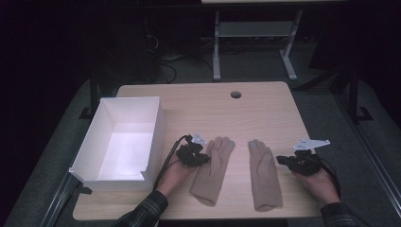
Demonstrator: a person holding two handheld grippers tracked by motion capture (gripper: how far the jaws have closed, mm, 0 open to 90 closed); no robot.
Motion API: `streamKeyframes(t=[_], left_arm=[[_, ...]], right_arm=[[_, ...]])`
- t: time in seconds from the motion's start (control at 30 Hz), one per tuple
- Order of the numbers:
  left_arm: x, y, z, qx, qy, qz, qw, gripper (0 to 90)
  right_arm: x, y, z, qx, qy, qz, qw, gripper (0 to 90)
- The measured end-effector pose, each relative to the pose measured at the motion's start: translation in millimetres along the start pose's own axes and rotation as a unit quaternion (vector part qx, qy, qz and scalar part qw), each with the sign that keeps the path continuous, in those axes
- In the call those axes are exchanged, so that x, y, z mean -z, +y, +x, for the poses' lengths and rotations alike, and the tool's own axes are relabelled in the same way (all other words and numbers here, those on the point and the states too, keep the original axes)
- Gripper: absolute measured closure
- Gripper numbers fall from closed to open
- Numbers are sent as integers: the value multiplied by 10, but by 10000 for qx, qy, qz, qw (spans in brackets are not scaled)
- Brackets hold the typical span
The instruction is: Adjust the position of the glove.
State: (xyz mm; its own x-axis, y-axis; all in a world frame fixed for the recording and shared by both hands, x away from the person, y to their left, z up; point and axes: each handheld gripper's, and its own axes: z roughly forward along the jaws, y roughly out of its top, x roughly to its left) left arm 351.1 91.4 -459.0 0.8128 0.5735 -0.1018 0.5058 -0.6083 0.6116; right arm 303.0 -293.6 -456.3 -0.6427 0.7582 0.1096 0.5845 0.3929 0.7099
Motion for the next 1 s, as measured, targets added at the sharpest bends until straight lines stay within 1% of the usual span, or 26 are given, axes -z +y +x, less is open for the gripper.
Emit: streamKeyframes(t=[0.03,0.07,0.13,0.17,0.2,0.3,0.37,0.5,0.53,0.57,0.6,0.67,0.7,0.87,0.9,1.0], left_arm=[[0,0,0,0,0,0,10000,839],[1,-1,0,-5,2,2,10000,839],[0,-3,0,-3,0,-7,10000,839],[0,-3,0,-3,-1,-8,10000,839],[0,-3,1,-4,0,-8,10000,839],[1,-2,3,-4,0,-1,10000,839],[1,-1,1,0,3,1,10000,839],[-1,-3,4,7,0,-13,10000,840],[-1,-4,4,10,-5,-15,10000,839],[0,-4,4,5,0,-13,10000,839],[0,-4,1,6,2,-14,10000,840],[0,-5,4,8,-1,-16,10000,839],[-1,-5,5,13,-4,-22,10000,839],[0,-4,13,10,-25,-16,10000,839],[0,-5,14,9,-27,-20,10000,840],[0,-7,8,22,-11,-26,10000,840]], right_arm=[[0,0,0,0,0,0,10000,899],[10,-44,40,61,71,109,9999,899],[10,-65,49,92,92,125,9998,898],[2,-114,77,43,244,212,9995,899],[2,-114,77,43,244,212,9995,899],[-64,-103,111,98,324,333,9989,899],[-91,-79,132,106,416,306,9986,899],[-121,-59,164,127,472,311,9983,899],[-129,-50,167,194,495,319,9981,899],[-145,-40,188,166,529,312,9980,899],[-160,-31,194,232,548,307,9978,899],[-181,-10,223,210,580,314,9976,899],[-199,4,238,255,599,318,9974,899],[-269,58,318,299,716,325,9965,899],[-292,73,343,365,758,319,9959,899],[-312,92,381,398,812,345,9953,899]])
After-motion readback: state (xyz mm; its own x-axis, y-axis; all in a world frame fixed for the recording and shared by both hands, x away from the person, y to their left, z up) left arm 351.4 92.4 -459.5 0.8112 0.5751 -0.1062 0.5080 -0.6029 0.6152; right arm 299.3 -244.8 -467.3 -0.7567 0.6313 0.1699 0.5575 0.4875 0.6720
